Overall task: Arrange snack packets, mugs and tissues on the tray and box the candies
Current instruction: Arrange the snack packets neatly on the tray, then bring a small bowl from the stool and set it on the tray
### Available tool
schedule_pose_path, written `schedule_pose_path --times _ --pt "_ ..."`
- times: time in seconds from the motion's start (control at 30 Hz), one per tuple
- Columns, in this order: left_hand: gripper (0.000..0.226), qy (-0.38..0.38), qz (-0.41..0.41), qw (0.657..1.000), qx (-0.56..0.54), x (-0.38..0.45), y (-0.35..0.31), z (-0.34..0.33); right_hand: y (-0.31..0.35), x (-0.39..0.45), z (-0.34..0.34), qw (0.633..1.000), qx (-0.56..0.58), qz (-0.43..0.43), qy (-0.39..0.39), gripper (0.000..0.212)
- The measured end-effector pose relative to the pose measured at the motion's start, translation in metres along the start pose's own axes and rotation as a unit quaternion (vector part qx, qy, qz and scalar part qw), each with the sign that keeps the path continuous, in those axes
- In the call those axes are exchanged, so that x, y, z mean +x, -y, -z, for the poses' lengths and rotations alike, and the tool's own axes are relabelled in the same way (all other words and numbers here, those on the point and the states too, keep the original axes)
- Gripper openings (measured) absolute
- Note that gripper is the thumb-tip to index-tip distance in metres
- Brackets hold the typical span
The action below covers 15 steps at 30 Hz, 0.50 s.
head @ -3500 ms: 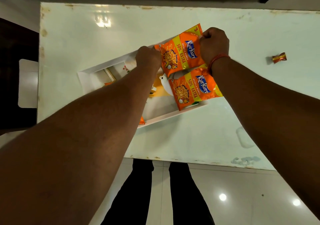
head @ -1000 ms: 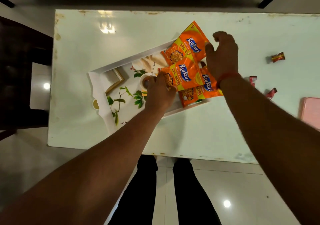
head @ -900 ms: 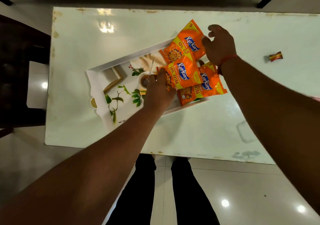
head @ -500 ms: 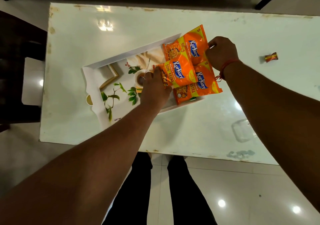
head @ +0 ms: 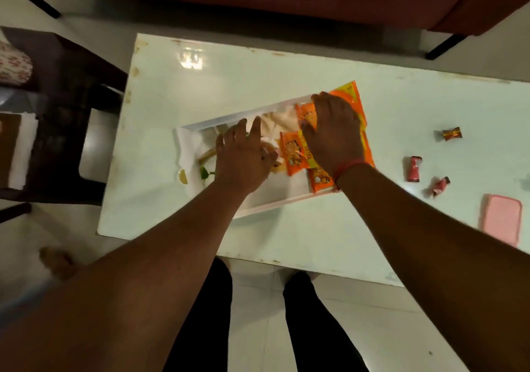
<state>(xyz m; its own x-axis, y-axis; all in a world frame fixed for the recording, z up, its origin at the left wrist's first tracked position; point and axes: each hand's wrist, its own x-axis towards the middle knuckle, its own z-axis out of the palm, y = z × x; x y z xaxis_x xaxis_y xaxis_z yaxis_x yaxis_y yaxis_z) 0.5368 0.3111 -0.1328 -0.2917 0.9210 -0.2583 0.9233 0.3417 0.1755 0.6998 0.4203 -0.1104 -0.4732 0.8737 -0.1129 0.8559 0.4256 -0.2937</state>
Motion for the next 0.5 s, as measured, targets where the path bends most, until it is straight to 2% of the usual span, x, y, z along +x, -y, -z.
schedule_pose_path --times 0.1,0.23,0.5 --pt "0.077 -0.003 -0.024 0.998 0.054 0.000 0.047 0.016 0.047 0.001 -0.018 0.998 -0.019 0.022 0.057 0.066" --pt "0.081 -0.002 -0.053 0.993 0.102 0.006 0.133 0.040 0.120 0.016 -0.045 0.994 -0.039 0.048 0.096 0.075" --pt "0.080 -0.062 -0.034 0.993 0.092 0.020 0.291 0.113 0.297 0.074 -0.078 0.992 -0.019 0.082 0.094 0.081"
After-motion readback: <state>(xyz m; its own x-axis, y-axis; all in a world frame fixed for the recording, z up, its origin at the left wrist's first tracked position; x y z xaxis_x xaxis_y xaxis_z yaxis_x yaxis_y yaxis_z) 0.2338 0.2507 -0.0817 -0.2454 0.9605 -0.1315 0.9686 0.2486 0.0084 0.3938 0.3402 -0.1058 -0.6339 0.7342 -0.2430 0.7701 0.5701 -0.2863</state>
